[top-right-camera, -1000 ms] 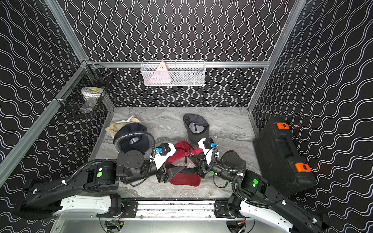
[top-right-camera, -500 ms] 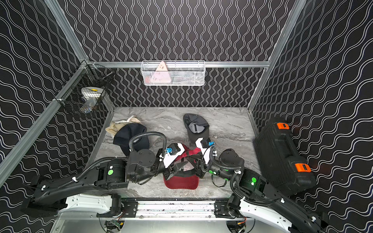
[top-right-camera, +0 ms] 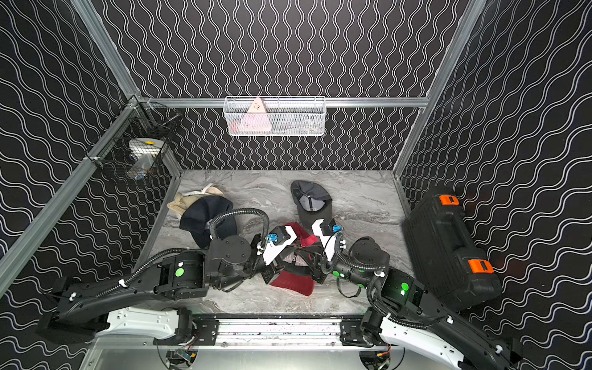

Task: Open the adjustable buckle of the baseball cap
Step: Pull the adjustable strap on the baseball cap.

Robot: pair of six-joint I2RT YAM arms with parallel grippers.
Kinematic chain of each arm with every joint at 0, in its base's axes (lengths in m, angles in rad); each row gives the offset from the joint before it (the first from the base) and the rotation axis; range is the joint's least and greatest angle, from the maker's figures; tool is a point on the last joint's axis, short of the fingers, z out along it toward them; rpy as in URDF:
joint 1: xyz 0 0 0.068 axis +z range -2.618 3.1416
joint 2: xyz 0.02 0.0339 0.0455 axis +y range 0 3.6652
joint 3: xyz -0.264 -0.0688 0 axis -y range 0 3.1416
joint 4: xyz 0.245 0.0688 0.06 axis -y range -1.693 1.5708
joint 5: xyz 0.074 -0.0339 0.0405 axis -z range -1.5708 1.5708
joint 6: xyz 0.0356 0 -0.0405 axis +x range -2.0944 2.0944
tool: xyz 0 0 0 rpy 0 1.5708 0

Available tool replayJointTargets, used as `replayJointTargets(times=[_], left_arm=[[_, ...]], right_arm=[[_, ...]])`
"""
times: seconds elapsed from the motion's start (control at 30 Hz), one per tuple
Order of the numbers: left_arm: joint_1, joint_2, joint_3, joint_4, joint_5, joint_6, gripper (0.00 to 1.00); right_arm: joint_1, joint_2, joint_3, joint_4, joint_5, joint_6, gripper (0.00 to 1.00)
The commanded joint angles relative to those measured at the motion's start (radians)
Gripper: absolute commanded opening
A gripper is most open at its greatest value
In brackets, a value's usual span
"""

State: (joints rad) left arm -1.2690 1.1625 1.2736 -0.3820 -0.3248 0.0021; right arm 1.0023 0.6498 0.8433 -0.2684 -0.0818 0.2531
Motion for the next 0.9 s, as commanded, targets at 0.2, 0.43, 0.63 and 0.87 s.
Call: replayJointTargets(times=[0.2, 0.43, 0.63, 0.87], left_arm=[[0.000, -0.024, 0.001, 0.010, -0.010, 0.013, 0.05], [0.000, -0.036, -0.006, -0.010, -0.009, 0.006, 0.05], [0.000, -0.044, -0.017, -0.032, -0.009, -0.002, 0.04], [0.000, -0.055, -0.037, -0.058, -0.013, -0.010, 0.04]], right_arm=[[0.001, -0.022, -0.008, 0.035, 0.038, 0.037, 0.00], [0.001, -0.058, -0.019, 0.044, 0.087, 0.055, 0.00], [0.001, -0.081, -0.024, 0.042, 0.126, 0.061, 0.00], [0.001, -0.107, -0.030, 0.043, 0.164, 0.062, 0.00]])
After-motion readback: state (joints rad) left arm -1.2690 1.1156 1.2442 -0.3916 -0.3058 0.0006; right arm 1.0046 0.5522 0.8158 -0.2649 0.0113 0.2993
